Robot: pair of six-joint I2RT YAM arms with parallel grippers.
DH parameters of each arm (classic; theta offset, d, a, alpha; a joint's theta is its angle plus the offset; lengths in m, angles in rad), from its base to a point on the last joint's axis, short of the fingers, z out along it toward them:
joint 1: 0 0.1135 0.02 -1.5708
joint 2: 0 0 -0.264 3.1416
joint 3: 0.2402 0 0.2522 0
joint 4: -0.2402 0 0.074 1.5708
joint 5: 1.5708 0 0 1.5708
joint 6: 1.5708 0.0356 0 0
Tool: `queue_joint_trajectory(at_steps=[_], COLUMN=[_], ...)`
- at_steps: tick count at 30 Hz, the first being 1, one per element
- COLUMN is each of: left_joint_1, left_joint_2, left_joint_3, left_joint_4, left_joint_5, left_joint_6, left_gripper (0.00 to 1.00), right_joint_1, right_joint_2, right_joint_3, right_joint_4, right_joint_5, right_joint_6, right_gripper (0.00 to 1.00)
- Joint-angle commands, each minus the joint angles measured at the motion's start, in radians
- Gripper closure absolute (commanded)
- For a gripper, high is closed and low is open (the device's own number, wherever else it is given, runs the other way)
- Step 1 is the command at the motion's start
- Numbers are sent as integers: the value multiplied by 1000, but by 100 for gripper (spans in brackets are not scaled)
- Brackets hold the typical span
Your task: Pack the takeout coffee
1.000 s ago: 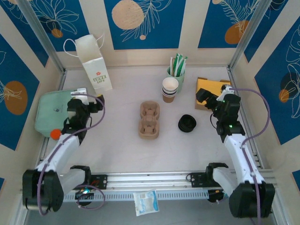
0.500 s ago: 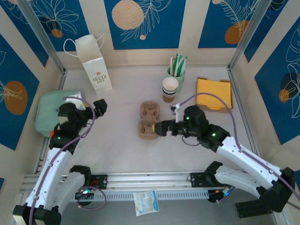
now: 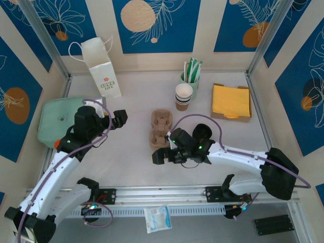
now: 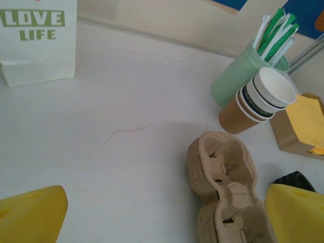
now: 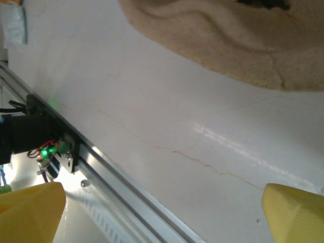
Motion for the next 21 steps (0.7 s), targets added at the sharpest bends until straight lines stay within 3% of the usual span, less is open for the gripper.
queue_joint_trajectory(at_steps=[1,21], left_joint_1=[-20,-34], left_joint_2=[9,26], left_joint_3=[39,71], left_joint_4=[-11,-61], left_joint_5=[-33,-22], left_joint_6=[25,57], left_gripper=[1,0], right_joint_1=[1,-206], right_joint_2=[51,320], right_joint_3=[61,259], right_joint_4=[33,117], right_joint_5=[-32,-121], right_joint_6=[19,-7], right_gripper=[1,0])
